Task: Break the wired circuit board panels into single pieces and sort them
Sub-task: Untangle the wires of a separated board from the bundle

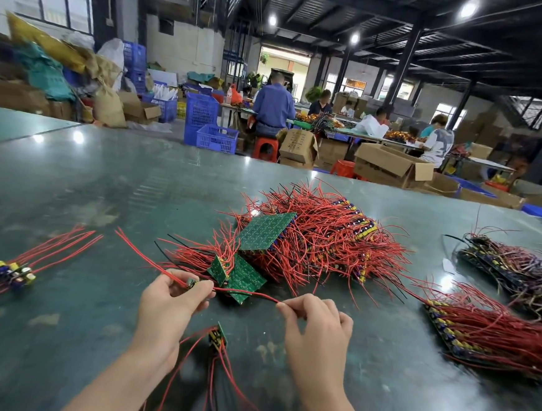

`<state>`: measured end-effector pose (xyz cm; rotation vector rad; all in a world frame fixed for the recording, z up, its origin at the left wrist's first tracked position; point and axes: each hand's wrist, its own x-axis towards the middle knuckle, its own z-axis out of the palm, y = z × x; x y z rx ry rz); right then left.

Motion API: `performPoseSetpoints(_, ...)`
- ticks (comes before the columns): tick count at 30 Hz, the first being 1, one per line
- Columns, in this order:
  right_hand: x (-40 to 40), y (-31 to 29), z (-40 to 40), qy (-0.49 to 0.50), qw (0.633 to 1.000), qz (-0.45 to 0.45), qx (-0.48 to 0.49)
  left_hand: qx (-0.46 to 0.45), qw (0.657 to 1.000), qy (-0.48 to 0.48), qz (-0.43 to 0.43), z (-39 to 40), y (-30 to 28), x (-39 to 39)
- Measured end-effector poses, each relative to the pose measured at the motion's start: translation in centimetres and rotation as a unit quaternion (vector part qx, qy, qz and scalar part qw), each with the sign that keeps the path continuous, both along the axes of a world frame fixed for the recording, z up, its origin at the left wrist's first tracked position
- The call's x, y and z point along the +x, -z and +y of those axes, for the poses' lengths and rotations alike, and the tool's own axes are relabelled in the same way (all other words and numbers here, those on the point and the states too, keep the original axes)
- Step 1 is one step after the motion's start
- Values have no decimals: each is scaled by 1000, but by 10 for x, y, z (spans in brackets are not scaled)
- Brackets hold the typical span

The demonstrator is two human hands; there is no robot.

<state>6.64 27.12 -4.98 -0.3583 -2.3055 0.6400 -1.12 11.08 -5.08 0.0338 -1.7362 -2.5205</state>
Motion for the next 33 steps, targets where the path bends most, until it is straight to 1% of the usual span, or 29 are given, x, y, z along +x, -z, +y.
performPoseSetpoints(4,-1,1,2,6,1000,-4,-20,-6,1000,1,0,1,2,0)
performPoseSetpoints(8,-1,2,5,19,1000,-5,-21,24,999,3,-23,-2,2,-2)
performPoseSetpoints(12,-3,2,5,32,999,-27,-30,74,995,40,-50,0,2,0)
performPoseSetpoints(16,-2,-1,7,18,999,5,-45,116,990,54,-55,-2,-1,-2)
performPoseSetpoints(19,-2,0,6,-6,999,5,-38,137,988,48,-57,-4,-2,-5)
performPoseSetpoints(25,-3,0,5,-14,999,25,-32,147,988,35,-43,-5,0,-7)
performPoseSetpoints(28,-3,-1,5,-33,998,14,-44,131,990,40,-34,-9,0,-10)
performPoseSetpoints(30,-1,-2,3,-18,999,24,-35,93,995,43,-14,-9,1,-11)
performPoseSetpoints(33,3,-5,2,27,992,119,13,5,997,57,44,-7,-1,-6)
